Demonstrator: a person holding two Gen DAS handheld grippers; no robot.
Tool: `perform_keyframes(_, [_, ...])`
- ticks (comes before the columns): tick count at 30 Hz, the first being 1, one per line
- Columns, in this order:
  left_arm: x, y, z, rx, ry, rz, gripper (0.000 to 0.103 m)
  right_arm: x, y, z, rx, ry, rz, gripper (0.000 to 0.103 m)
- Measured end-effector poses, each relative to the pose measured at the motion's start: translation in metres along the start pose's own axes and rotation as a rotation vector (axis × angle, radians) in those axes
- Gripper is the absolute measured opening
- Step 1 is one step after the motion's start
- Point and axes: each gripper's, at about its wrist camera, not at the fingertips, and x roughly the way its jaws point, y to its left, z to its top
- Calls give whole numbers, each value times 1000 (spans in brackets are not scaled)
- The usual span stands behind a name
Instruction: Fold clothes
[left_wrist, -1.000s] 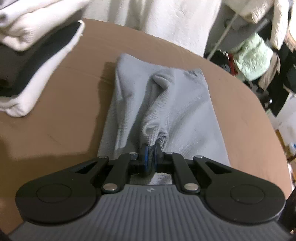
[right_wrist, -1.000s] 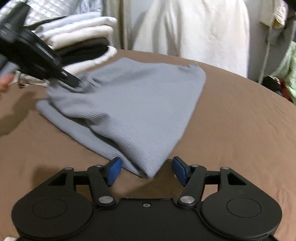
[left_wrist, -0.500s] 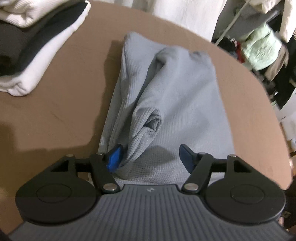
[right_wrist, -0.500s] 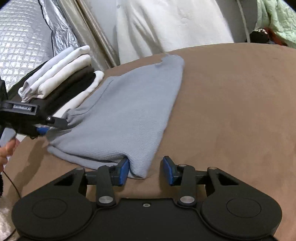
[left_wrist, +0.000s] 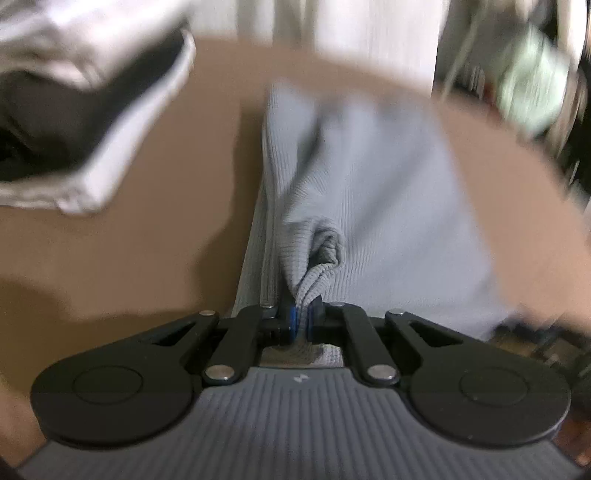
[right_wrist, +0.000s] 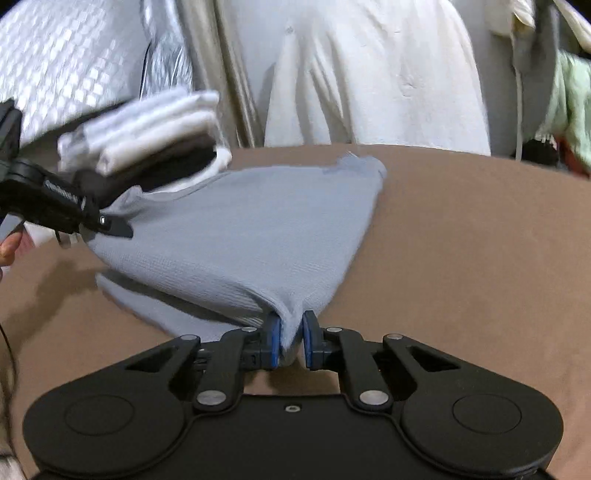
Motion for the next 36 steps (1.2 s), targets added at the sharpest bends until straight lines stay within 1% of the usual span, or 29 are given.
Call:
perform_keyframes(1, [5, -6, 0, 36, 4, 29, 6, 4, 0, -5, 4, 23, -3, 12])
perform_keyframes(2, [2, -11, 2, 52, -4, 58, 9, 7, 0, -11, -9, 39, -9, 12])
perform_keyframes(3, [-2, -15, 4, 65, -13, 87, 11, 11, 2, -16, -26, 54, -17, 12])
perform_keyframes(5, [-13, -17, 6, 70, -37, 128, 13, 11, 5, -19, -42, 57, -30, 12])
perform_keyframes(9, [-22, -10, -1, 110, -41, 118, 13, 8, 8, -19, -73, 75, -17, 12])
perform_keyframes(11, [-19, -7, 2, 94, -25, 107, 13, 5, 7, -25, -53, 73, 10, 12])
perform_keyframes(13, [-18, -4, 5, 72, -13, 102, 16, 1, 6, -30, -24, 75, 35, 13])
perform_keyframes(14, [-19, -3, 5, 59, -9, 105, 24, 0, 6, -30, -20, 80, 44, 13])
perform_keyframes(15, [-23, -2, 4, 57, -18, 116, 35, -2, 7, -29, -23, 88, 50, 13])
perform_keyframes(16, [-27, -1, 2, 56, -30, 128, 39, -5, 8, -26, -27, 89, 53, 14])
perform_keyframes(17, [-31, 0, 0, 55, -41, 140, 37, -8, 8, -22, -31, 88, 55, 15])
perform_keyframes(18, [-36, 1, -2, 54, -52, 153, 30, -13, 9, -16, -30, 73, 62, 18])
perform_keyframes(21, [-63, -12, -12, 134, -168, 168, 29, -25, 7, -1, -32, 0, 102, 18])
perform_keyframes(22, [-67, -12, -13, 127, -185, 134, 29, -26, 7, 1, -25, -7, 105, 18])
perform_keyframes(23, [-69, -10, -13, 97, -188, 76, 29, -26, 6, 2, -16, -11, 106, 18])
perform_keyframes(25, [-72, -2, -8, 45, -201, 26, 29, -20, 5, 1, 20, 5, 102, 18])
perform_keyframes(28, [-84, 16, 12, -38, -285, -41, 29, -10, 6, 7, 36, 36, 93, 18])
perform_keyframes(29, [-88, 21, 22, -60, -298, -94, 34, -8, 6, 13, 28, 38, 92, 19])
perform_keyframes(30, [-92, 25, 31, -81, -309, -151, 38, -6, 8, 22, 11, 37, 91, 22])
perform_keyframes(31, [-92, 26, 41, -78, -312, -191, 41, -4, 9, 32, -10, 28, 85, 25])
perform_keyframes(33, [-81, 22, 58, -47, -296, -215, 45, 1, 10, 52, -45, 4, 77, 38])
perform_keyframes(34, [-69, 19, 69, -31, -272, -202, 45, 6, 9, 60, -56, 0, 82, 39])
perform_keyframes(36, [-38, 14, 87, -8, -248, -127, 45, 19, 7, 77, -79, 5, 98, 40])
